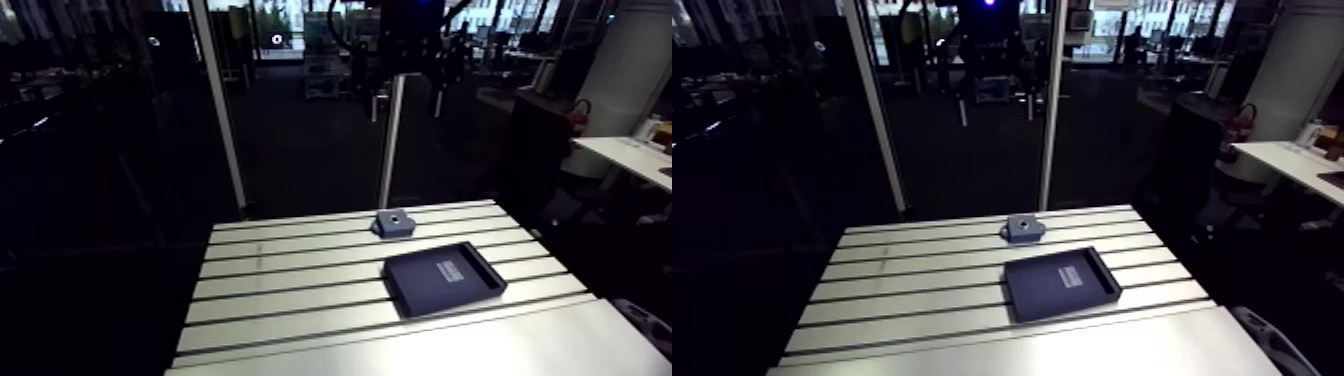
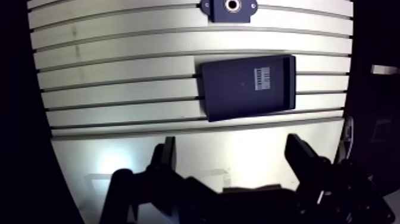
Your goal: Pick up the bearing and press it into the housing until flush.
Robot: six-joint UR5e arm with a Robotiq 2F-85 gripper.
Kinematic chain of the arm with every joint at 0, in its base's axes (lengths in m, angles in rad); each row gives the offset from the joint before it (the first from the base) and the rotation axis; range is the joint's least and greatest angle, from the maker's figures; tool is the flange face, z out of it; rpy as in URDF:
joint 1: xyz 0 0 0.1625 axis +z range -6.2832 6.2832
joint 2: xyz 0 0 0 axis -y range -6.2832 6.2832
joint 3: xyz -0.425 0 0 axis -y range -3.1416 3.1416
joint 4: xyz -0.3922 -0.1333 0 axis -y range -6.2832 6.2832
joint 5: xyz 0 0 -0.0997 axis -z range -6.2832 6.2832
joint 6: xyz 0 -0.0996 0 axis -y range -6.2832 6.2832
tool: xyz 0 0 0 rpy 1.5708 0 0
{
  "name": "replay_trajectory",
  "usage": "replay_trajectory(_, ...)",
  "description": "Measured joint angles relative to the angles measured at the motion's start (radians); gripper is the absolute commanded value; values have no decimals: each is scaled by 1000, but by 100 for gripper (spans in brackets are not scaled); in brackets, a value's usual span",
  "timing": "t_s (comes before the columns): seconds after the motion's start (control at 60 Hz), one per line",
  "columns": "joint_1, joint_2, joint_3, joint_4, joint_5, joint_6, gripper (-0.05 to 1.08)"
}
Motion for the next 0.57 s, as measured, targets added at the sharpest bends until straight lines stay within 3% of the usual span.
replay_trajectory(0.567,3,-44,58,-1,15,-8,1)
